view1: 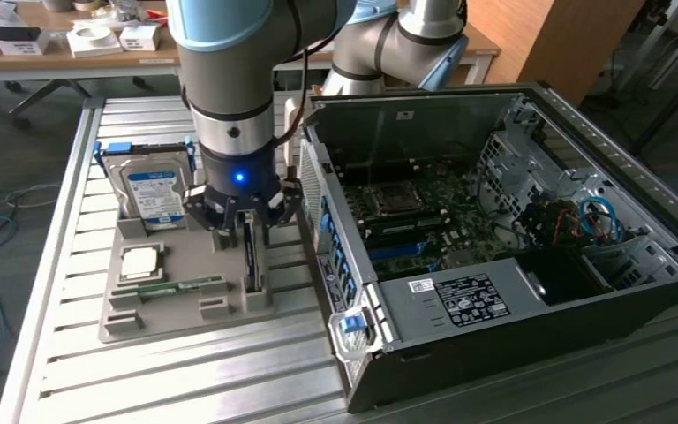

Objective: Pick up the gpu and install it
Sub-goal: 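Pick up the gpu and move the gpu toward the slot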

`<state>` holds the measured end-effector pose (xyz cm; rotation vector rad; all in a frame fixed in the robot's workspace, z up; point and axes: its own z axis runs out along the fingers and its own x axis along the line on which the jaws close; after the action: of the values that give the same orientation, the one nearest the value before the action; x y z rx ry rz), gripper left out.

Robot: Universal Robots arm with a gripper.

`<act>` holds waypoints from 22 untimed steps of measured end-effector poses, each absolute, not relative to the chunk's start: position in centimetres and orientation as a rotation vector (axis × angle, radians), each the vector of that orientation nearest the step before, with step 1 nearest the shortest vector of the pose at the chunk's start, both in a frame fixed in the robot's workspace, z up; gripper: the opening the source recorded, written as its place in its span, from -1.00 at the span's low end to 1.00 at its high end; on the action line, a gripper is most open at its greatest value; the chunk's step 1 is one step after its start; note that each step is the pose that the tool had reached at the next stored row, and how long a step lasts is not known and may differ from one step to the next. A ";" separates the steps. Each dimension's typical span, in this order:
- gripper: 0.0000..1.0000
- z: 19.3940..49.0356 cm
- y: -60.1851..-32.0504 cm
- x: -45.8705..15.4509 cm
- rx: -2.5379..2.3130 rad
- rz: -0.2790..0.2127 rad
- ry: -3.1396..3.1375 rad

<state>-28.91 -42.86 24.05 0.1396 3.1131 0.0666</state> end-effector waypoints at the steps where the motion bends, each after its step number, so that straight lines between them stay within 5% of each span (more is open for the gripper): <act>1: -0.06 24.0 -42.8 -29.0 0.140 0.066 3.113; 22: -0.06 23.6 -42.6 -29.0 0.143 0.065 3.114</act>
<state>-29.02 -42.63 23.64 0.1435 3.1136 0.0654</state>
